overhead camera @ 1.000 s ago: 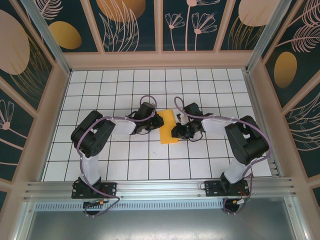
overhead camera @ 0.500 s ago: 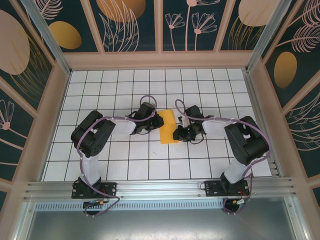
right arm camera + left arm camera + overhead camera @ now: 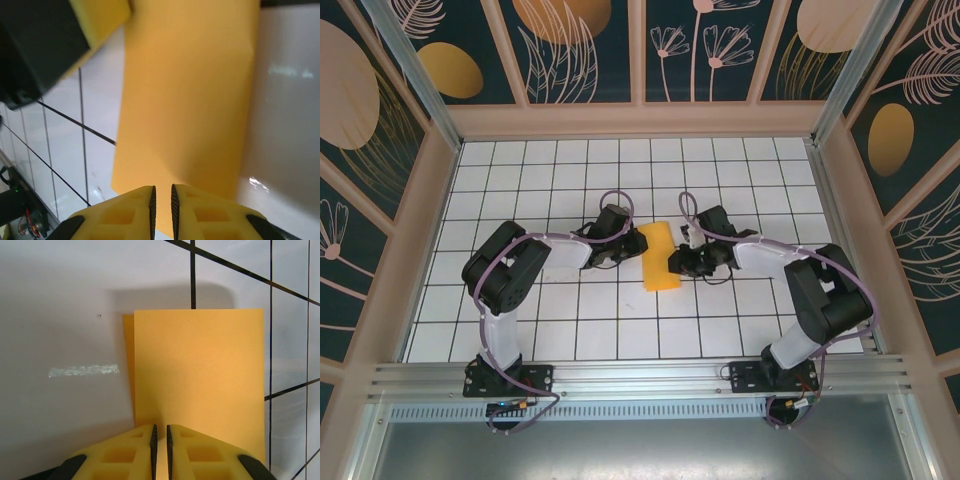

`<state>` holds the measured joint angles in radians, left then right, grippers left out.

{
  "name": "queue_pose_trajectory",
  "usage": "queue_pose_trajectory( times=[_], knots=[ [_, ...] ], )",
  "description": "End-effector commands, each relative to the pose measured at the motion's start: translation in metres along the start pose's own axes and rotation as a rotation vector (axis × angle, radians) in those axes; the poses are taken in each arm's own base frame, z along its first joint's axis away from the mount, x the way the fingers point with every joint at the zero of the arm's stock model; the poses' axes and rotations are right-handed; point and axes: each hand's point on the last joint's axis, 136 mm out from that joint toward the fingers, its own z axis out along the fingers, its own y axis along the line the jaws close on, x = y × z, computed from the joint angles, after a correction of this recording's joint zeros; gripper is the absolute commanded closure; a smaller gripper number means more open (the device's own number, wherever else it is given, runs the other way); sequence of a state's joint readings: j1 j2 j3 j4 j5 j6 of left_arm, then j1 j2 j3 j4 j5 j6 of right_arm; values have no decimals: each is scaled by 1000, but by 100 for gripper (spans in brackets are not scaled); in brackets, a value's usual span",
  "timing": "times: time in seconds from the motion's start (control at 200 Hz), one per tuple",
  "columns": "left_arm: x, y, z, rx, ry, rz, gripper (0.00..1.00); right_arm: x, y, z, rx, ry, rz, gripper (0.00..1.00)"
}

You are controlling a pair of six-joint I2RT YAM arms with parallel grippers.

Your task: Fold a paper plane with a square sheet of paper (pick it up from the middle)

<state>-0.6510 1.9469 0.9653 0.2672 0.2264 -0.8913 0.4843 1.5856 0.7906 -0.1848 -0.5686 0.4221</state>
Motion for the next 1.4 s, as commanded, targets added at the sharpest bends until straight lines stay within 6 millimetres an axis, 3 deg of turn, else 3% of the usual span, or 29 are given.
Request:
queue_pose_trajectory(
  times=[0.0,0.165,0.37,0.55,0.59,0.61,0.665,0.851,0.886,0.991,1.136,1.391],
  knots=[
    [31,52,16,-159,77,-19,82,-27,10,3,-8,-60,-13,80],
    [30,49,16,-156,78,-13,82,-33,-7,16,39,-56,-1,80],
    [29,44,14,-145,72,-8,82,-11,-33,20,78,-28,40,80],
    [17,23,6,-96,43,6,82,9,-48,24,100,0,75,80],
    [14,18,2,-86,33,8,82,11,-49,24,101,0,82,80],
    [4,5,0,-58,11,16,81,13,-49,24,99,1,86,80],
    [-4,-8,-6,-29,-14,23,81,16,-48,24,90,3,96,80],
    [-22,-31,-29,30,-92,20,78,23,-30,24,69,-1,124,80],
    [-15,-24,-31,24,-85,11,78,24,-24,26,66,-4,132,80],
    [-11,-31,-39,86,-88,-9,78,25,-14,30,69,-20,184,80],
    [2,-37,-43,131,-63,-19,78,24,-16,33,73,-52,267,80],
    [30,-28,-40,116,-9,-22,79,23,-22,32,70,-60,303,80]
  ],
)
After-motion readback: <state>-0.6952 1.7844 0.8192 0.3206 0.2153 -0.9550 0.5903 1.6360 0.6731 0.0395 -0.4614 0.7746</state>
